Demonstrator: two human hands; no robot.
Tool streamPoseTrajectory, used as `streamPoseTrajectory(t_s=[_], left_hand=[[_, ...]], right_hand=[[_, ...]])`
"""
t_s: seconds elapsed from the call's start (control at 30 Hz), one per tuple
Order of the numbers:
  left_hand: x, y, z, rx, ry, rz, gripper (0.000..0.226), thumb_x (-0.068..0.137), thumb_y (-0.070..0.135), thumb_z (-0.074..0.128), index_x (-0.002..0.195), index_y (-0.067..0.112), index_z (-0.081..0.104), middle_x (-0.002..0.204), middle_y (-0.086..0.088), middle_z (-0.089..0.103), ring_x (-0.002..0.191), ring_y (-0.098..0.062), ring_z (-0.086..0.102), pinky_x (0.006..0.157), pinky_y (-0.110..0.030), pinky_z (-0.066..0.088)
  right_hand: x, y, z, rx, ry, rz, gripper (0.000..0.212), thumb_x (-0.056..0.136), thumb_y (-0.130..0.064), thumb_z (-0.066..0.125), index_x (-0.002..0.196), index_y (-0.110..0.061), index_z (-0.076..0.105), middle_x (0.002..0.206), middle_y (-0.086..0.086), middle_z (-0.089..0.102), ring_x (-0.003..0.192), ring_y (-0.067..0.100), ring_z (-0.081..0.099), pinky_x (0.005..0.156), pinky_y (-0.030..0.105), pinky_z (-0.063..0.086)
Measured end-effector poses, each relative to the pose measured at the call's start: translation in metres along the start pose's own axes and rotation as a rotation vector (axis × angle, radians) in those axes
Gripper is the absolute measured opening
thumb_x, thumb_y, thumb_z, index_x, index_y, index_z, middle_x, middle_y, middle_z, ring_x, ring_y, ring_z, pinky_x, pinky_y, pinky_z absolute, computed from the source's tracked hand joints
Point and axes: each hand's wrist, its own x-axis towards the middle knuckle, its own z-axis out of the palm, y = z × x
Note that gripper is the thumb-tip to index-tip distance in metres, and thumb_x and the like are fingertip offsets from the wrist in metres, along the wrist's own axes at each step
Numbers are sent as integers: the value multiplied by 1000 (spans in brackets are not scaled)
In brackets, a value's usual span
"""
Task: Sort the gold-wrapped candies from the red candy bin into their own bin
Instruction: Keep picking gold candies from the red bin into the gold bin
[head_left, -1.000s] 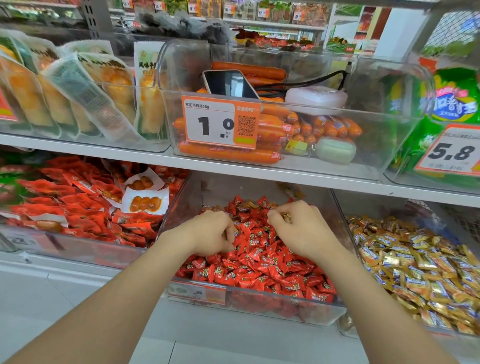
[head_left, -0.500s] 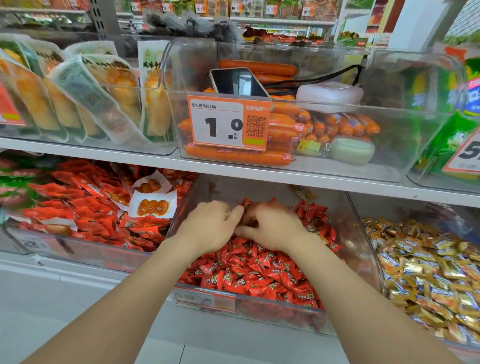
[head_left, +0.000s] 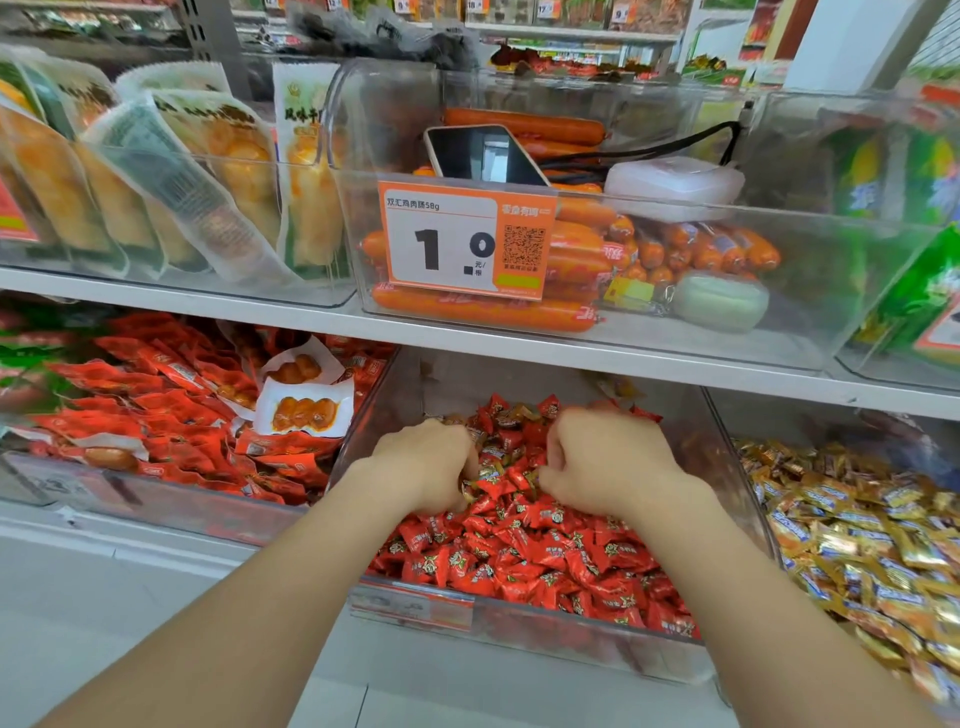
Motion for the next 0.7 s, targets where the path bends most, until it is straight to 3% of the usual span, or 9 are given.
streamPoseTrajectory(t_s=[0.1,0.17,0.23,0.37,0.53,0.6,0.7], left_hand=[[3,3,3,23,64,-6,22,84,33,86,103,34,76,121,4,68,108,-26,68,80,-33,47],[3,2,5,15,87,-12,12,87,33,82,93,32,71,115,2,68,104,-26,68,80,-34,49],[1,1,6,-12,79,-4,4,92,32,69,95,30,67,115,-1,65,102,-29,67,84,-37,53],[-2,-1,6,-116,78,13,14,95,39,54,86,28,54,105,-2,60,93,-29,63,81,-42,55],[-5,3,6,-184,125,-10,20,100,36,45,88,22,51,99,-6,60,88,-31,61,71,-39,49],[-4,3,5,-271,219,-40,24,98,35,45,80,19,48,87,-8,60,78,-33,60,64,-37,43],[-1,4,4,-358,339,-51,33,100,33,48,73,15,45,75,-11,59,70,-36,60,59,-37,40]], right_hand=[[12,-15,9,95,120,-71,23,98,-49,57,104,-33,73,103,-2,71,101,24,65,79,36,55],[23,-25,19,132,111,-127,21,100,-45,57,108,-36,74,106,0,72,104,26,66,80,38,55],[34,-30,30,116,41,-162,21,98,-47,60,108,-34,74,107,2,72,103,28,67,79,38,55],[43,-33,41,134,-131,-169,21,92,-48,69,103,-32,76,109,0,66,99,24,65,72,32,48],[44,-31,41,204,-117,-162,14,87,-40,75,100,-35,77,103,-5,60,96,21,64,67,27,42],[44,-31,42,222,-117,-151,12,85,-40,79,83,-33,70,89,-10,55,86,18,60,59,25,37],[43,-28,41,316,-79,-126,11,82,-29,76,74,-27,69,80,-10,65,79,19,64,64,30,54]])
